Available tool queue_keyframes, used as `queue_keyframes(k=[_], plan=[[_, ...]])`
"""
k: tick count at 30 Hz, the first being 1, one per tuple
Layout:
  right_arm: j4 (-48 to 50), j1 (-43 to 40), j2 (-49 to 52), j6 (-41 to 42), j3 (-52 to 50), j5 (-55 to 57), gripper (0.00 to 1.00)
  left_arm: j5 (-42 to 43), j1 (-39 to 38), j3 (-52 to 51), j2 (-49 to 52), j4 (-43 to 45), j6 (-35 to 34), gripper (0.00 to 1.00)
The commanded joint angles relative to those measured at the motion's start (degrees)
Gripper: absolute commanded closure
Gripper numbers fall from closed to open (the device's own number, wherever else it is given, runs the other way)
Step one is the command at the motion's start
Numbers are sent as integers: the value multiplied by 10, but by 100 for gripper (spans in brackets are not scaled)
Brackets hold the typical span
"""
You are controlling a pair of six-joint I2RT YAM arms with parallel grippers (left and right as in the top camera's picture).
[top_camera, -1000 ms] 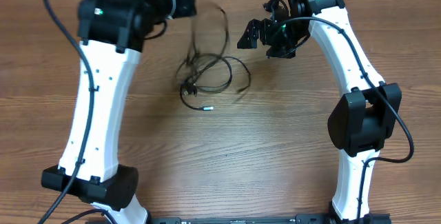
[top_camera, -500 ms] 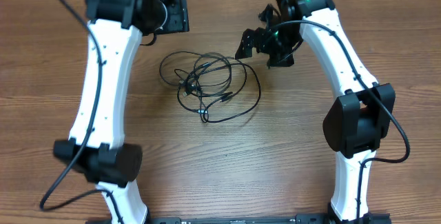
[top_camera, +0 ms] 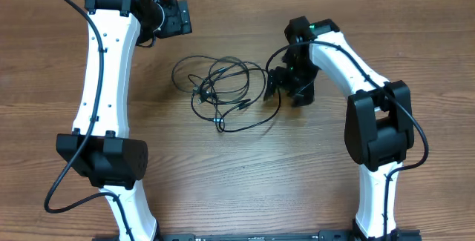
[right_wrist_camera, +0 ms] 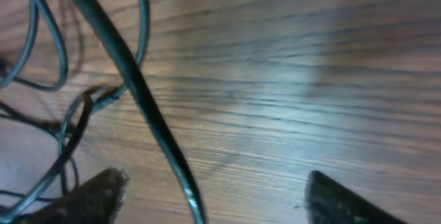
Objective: Untangle cables
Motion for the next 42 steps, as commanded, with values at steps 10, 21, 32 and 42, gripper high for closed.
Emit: queue_keyframes(k=[10, 21, 32, 42], plan=[[-53, -1, -18, -47, 276, -69, 96, 15, -4, 4, -10, 0, 2, 12], [-56, -1, -18, -34, 777, -80, 96, 56, -4, 4, -10, 1, 3, 10], [220, -20, -54, 76, 775, -180, 97, 117, -3, 4, -10, 15, 18, 6], [352, -51, -54, 149, 775, -155, 96, 117, -3, 4, -10, 16, 24, 6]])
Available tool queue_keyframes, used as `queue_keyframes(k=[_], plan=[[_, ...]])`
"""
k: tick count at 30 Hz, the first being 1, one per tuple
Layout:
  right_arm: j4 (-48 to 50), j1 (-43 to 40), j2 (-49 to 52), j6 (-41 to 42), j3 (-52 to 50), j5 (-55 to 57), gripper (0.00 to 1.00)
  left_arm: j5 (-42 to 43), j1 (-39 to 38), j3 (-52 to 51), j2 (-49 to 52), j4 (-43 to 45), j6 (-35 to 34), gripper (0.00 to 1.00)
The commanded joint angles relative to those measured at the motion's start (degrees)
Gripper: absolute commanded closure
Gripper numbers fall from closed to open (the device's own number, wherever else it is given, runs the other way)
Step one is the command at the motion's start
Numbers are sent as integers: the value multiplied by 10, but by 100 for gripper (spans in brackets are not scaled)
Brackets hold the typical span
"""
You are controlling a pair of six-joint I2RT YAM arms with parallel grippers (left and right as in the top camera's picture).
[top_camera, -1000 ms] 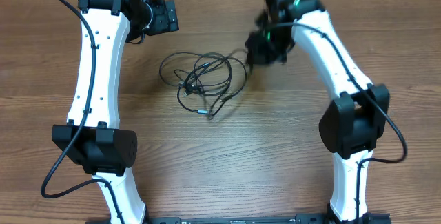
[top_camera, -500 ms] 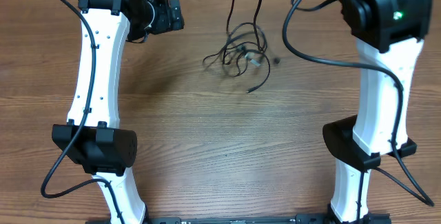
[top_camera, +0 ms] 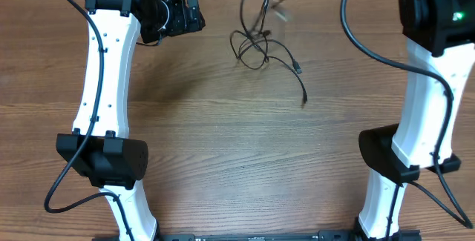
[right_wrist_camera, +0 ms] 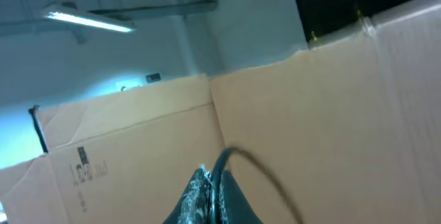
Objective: Untangle cables
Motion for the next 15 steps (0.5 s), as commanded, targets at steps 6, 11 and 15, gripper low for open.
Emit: queue_keyframes(k=[6, 11, 15], plan=[[-190, 15, 6, 87, 7, 27, 96, 8, -1, 4, -10, 5, 13, 0], [58, -6, -5, 197, 7, -6, 96, 8, -1, 4, -10, -3, 13, 0], [70, -24, -9, 283, 7, 53, 96, 8, -1, 4, -10, -5, 13, 0]])
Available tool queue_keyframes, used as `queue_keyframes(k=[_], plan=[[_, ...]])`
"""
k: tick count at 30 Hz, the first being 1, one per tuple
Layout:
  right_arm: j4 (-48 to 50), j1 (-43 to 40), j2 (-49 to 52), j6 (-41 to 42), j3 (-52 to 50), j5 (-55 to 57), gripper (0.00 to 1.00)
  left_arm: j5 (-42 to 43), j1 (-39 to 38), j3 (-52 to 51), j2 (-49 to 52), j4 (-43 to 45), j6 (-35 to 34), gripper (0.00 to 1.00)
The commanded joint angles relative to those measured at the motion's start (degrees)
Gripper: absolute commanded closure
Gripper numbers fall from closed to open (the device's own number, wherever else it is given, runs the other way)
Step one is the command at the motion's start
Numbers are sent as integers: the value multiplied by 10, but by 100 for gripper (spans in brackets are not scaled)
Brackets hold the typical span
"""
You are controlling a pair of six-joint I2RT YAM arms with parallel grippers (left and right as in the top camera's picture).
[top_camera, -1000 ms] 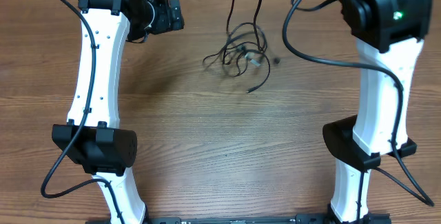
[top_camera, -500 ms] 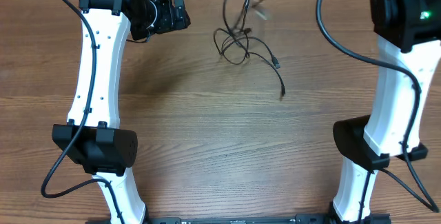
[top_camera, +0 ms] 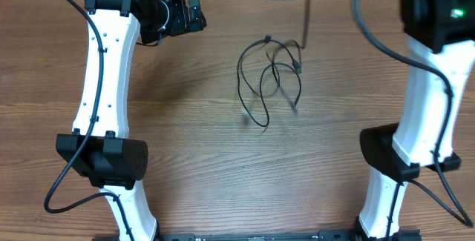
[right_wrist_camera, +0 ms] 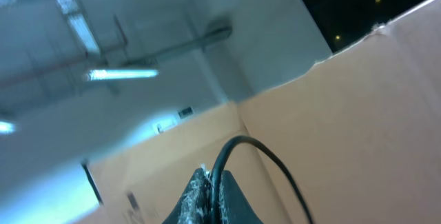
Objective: Untangle cables
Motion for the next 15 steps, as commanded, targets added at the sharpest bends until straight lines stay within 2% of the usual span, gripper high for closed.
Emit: queue_keyframes(k=[1, 5, 6, 8, 11, 15], plan=[[-109, -9, -13, 82, 7, 44, 96, 6, -1, 4, -10, -1, 12, 0], [-428, 14, 4, 78, 7, 149, 96, 7, -1, 4, -10, 0, 12, 0], [-459, 19, 12, 78, 6, 162, 96, 7, -1, 4, -10, 1, 12, 0], [-479, 24, 25, 65, 2, 159, 96, 16, -1, 4, -10, 1, 13, 0], [-454, 24, 37, 61, 1, 146, 96, 52, 0, 4, -10, 2, 13, 1], [-464, 24, 43, 73, 1, 161, 96, 134, 0, 4, -10, 21, 14, 5]])
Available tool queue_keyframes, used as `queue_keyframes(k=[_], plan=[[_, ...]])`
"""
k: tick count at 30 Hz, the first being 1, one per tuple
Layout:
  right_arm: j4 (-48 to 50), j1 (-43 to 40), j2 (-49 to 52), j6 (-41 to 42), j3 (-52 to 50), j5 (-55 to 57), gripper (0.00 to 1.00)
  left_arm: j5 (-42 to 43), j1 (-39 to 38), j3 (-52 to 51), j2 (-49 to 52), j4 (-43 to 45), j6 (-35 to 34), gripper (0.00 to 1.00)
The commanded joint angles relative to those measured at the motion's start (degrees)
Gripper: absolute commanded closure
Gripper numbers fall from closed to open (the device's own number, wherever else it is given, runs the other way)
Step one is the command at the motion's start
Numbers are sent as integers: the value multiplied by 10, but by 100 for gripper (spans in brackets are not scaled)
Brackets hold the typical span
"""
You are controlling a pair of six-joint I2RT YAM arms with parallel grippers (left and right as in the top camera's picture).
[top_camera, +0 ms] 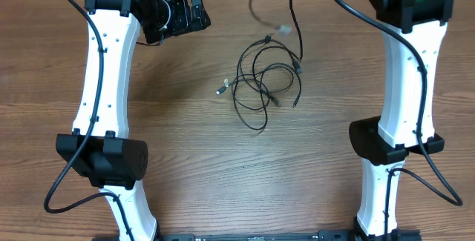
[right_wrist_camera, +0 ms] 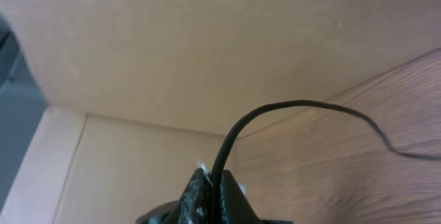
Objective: Untangle cables
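A loose tangle of thin black cables (top_camera: 263, 78) lies on the wooden table (top_camera: 223, 167) at centre back, with one connector end (top_camera: 220, 90) sticking out to the left. From it a black strand (top_camera: 295, 18) rises out of the top of the overhead view. In the wrist view my right gripper (right_wrist_camera: 215, 182) is shut on that black cable (right_wrist_camera: 275, 110), raised above the table. Its arm stands tall at the right. My left gripper (top_camera: 199, 15) hovers at the back left, away from the cables; its jaws are not readable.
A cardboard wall (right_wrist_camera: 207, 45) stands along the table's back edge. Both arm bases (top_camera: 104, 159) (top_camera: 390, 141) sit at the front left and front right. The cables lie between the two arms.
The tangle has spread into more loops on the table, with a connector end now out to its left. My right wrist camera now faces the cardboard and table instead of the ceiling.
First my right gripper was open, low at the right side of the tangle in the table's middle. Then it was shut on a cable, raised high, with the tangle dangling near the back edge. Later the bundle was lower, and now it rests spread on the table.
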Motion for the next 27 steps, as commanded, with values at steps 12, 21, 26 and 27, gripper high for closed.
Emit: queue_keyframes(k=[12, 21, 26, 27], plan=[[80, 48, -9, 222, -117, 34, 96, 333, -56, 4, -10, 137, 206, 9], [141, 41, -9, 259, -143, 56, 96, 436, -73, 4, -10, 172, 270, 18], [148, 42, -9, 260, -143, 38, 96, 434, -73, 4, -10, 171, 270, 36], [148, 42, -9, 260, -143, 38, 96, 434, -73, 4, -10, 172, 270, 36]])
